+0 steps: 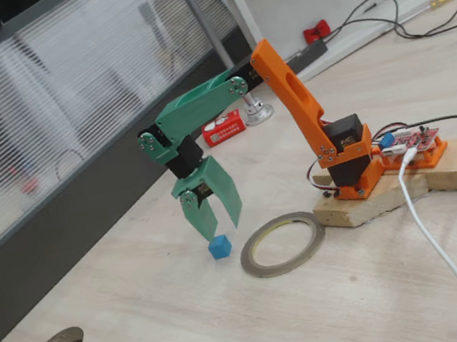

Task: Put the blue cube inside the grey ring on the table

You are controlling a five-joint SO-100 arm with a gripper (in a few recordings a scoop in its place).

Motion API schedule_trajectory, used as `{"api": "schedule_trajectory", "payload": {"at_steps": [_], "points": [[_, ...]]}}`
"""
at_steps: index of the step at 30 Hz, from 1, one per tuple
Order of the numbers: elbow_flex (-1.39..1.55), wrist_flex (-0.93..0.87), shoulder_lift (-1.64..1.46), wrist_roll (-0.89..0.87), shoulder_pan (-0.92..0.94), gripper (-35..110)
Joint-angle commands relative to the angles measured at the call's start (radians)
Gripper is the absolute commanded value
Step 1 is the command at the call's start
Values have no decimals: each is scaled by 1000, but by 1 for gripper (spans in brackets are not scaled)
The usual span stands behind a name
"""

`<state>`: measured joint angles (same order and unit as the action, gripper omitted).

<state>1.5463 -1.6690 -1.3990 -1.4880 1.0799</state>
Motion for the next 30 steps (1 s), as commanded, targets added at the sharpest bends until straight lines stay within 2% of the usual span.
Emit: {"api": "schedule_trajectory", "payload": {"at_steps": [1, 30], "points": [[-18, -34, -51, 0, 3, 53], [-21, -32, -5, 0, 6, 53]]}}
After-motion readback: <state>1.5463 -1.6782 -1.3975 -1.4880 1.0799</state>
